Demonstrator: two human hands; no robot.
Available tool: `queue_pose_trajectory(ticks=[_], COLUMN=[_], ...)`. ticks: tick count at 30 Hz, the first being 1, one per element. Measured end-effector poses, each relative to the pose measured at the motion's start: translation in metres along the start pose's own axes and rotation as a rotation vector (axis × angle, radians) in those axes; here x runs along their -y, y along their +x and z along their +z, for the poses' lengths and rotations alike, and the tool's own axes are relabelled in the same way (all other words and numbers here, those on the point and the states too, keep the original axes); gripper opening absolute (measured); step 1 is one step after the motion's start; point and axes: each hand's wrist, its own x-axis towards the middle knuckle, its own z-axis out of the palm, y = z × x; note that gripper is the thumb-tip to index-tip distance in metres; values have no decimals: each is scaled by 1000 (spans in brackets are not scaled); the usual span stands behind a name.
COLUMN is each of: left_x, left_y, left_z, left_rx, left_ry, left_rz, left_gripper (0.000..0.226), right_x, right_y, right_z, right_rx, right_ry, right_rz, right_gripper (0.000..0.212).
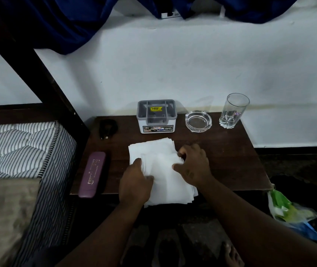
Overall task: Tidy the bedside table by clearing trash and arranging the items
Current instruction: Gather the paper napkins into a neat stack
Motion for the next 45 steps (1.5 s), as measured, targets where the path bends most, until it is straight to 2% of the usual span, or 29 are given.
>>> queue_pose_trajectory(ticks=[2,5,13,15,17,20,22,24,27,30,33,35,38,43,45], left_x=[0,0,2,3,3,6,8,7,1,-4,-4,-5,-6,-7,-8], left_y=[0,1,0,0,-1,-1,0,4,10,8,6,3,0,-5,-6], left_z=[0,0,2,3,4,4,3,-1,-11,-24,-34,-37,-36,-33,-31], left_rx=[0,-8,-18,-18,-23,-48,-89,-167,-224,-23,293,415,462,493,501], left_ry=[-2,2,-4,-19,-31,-45,-34,-81,-403,-957,-1205,-1248,-1269,-1160,-1122], left_rz=[-1,5,12,8,1,-20,-27,-34,-110,-222,-220,-190,-159,-128,-131], left_gripper=[43,36,34,36,40,64,80,88,93,89,65,50,40,44,47], right_x=[0,2,6,9,9,12,14,19,22,23,20,17,15,16,16], right_y=[-3,-10,-20,-22,-23,-25,-26,-27,-29,-32,-35,-36,-36,-27,-20], right_z=[0,2,2,2,3,2,-1,-7,-19,-33,-42,-46,-50,-60,-60], right_rx=[-8,-11,-24,-6,24,17,9,36,94,154,210,250,305,380,322], right_ry=[96,251,669,712,691,615,644,792,1004,1191,1317,1336,1304,1326,1312], right_rz=[-26,35,286,306,284,194,160,150,138,112,130,154,213,391,445], right_gripper=[29,29,70,63,41,16,13,16,23,32,39,39,37,38,43])
